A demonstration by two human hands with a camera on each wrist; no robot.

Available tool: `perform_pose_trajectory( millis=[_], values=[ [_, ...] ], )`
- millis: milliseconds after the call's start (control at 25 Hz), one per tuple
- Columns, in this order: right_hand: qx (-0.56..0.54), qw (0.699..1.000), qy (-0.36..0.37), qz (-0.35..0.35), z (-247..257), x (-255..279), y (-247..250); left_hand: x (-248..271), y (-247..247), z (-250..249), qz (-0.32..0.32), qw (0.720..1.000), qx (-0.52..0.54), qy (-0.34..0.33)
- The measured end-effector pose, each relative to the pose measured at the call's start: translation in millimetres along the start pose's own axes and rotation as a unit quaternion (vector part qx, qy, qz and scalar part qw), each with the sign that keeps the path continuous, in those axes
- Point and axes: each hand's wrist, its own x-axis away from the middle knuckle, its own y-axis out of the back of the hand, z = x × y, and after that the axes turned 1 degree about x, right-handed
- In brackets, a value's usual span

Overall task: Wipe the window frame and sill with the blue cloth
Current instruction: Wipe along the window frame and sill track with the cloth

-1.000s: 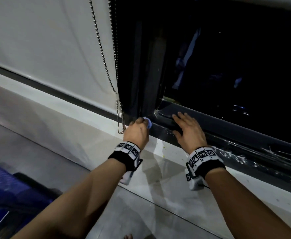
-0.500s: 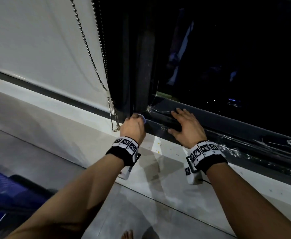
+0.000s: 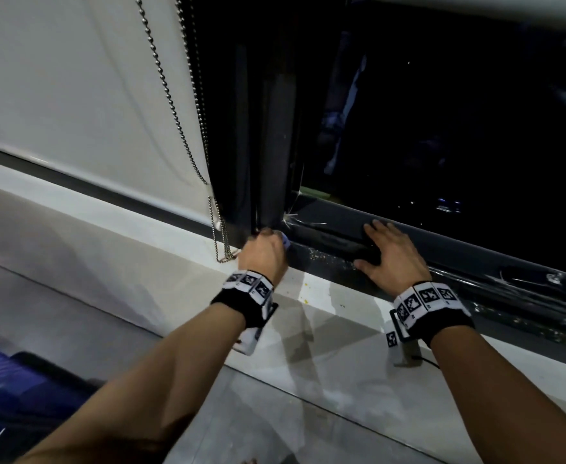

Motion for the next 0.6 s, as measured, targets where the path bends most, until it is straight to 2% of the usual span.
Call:
perform_pose_trajectory(
  millis=[160,280,360,440,520,600],
  values=[
    [0.011,0.999,-0.012,-0.030,10.1,-1.4,-6.1,21.0,-8.9,-24.3,0.059,0.993,0.028,-0.100],
    [-0.004,1.000,-0.008,-0.029,6.9,4.0,-2.7,7.6,4.1,-0.6,0.056,0.995,0.020,-0.075],
    [-0.006,1.000,0.001,-0.022,4.7,5.7,0.7,-4.8,12.0,20.6,0.019,0.999,0.006,-0.025],
    [-0.007,1.000,0.001,-0.019,4.0,6.7,0.7,-8.2,9.6,22.9,-0.013,1.000,0.002,-0.006],
    [-0.007,1.000,0.001,-0.022,3.6,6.2,-1.1,-3.4,0.1,3.0,-0.018,0.999,0.009,-0.033],
    [-0.004,1.000,0.004,-0.025,2.3,5.0,-1.5,4.1,-7.7,-17.6,0.015,0.996,0.032,-0.083]
  ],
)
